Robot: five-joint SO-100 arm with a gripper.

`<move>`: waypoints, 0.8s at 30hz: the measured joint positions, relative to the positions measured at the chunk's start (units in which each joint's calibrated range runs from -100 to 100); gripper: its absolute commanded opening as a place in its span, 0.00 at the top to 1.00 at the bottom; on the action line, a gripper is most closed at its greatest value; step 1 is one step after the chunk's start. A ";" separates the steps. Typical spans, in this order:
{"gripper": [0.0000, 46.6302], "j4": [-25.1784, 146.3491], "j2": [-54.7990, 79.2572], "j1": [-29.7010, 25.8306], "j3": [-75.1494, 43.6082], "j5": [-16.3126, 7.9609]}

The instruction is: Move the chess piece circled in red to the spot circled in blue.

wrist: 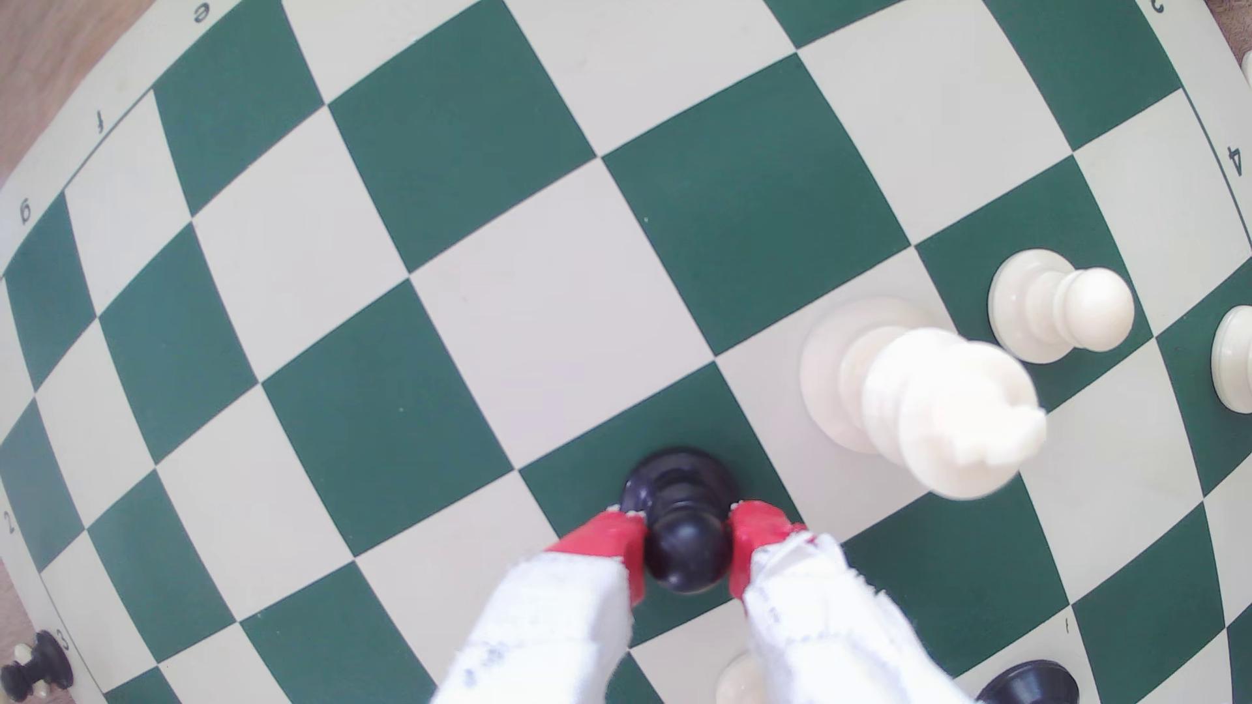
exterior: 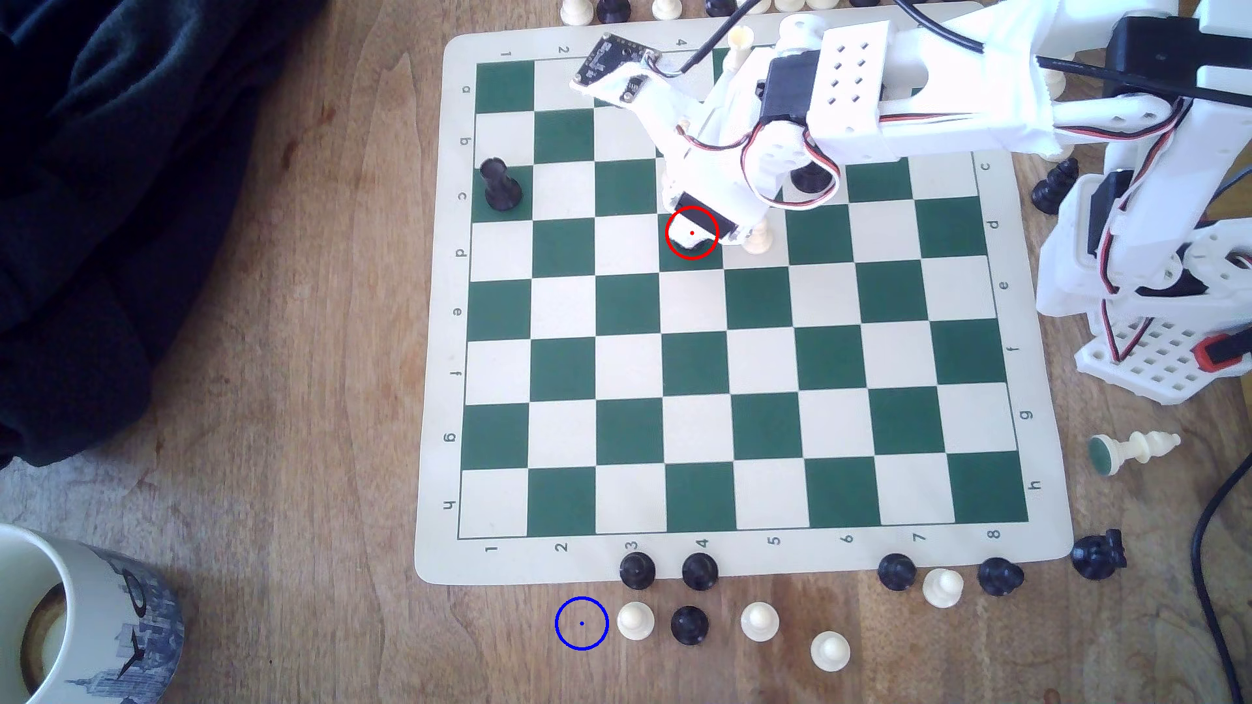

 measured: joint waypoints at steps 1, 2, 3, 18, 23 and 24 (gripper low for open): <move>0.94 0.00 0.00 0.00 0.00 0.00; 0.94 0.00 0.00 0.00 0.00 0.00; 0.95 0.00 0.00 0.00 0.00 0.00; 0.99 5.10 -9.22 -4.06 -1.63 0.39; 0.99 9.16 -13.66 -12.46 -1.63 1.17; 0.99 9.72 -13.74 -13.72 -2.08 1.32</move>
